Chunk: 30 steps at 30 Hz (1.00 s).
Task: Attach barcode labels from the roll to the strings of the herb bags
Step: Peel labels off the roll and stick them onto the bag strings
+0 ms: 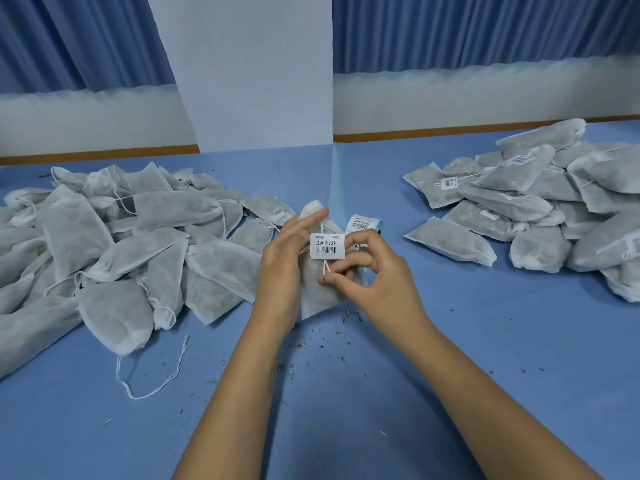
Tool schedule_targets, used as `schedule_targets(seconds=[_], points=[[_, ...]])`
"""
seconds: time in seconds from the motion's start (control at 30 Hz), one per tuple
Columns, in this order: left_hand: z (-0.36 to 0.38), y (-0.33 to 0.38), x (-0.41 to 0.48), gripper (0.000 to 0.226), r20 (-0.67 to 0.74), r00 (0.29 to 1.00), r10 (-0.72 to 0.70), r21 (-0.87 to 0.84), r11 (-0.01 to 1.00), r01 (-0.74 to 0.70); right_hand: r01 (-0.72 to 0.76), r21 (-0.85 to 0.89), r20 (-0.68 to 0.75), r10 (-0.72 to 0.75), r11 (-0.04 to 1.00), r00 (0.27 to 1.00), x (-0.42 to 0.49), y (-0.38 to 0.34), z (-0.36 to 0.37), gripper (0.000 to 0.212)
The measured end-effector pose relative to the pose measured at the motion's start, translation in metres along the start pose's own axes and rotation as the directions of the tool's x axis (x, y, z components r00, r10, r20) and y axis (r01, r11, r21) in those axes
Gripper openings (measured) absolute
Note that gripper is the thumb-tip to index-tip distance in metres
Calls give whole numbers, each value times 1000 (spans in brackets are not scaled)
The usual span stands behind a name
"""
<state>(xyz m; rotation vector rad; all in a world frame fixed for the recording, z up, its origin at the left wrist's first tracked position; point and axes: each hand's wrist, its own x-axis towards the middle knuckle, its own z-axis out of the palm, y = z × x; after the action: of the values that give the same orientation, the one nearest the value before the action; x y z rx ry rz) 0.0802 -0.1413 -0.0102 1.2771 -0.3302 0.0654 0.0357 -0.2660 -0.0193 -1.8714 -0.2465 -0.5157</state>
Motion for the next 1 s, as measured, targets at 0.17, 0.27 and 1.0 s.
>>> schedule_targets(seconds=[0.17, 0.27, 1.0], points=[[2, -2, -1, 28, -84, 996, 23, 36, 999, -20, 92, -233, 30, -87, 968, 996, -2, -2, 4, 37], [0, -2, -1, 26, -163, 986, 43, 25, 999, -40, 69, -56, 23, -68, 996, 997, -4, -5, 5, 22], [0, 0, -2, 40, -179, 984, 13, 111, 994, 7, 14, 349, -125, 31, 937, 992, -2, -3, -1, 16]])
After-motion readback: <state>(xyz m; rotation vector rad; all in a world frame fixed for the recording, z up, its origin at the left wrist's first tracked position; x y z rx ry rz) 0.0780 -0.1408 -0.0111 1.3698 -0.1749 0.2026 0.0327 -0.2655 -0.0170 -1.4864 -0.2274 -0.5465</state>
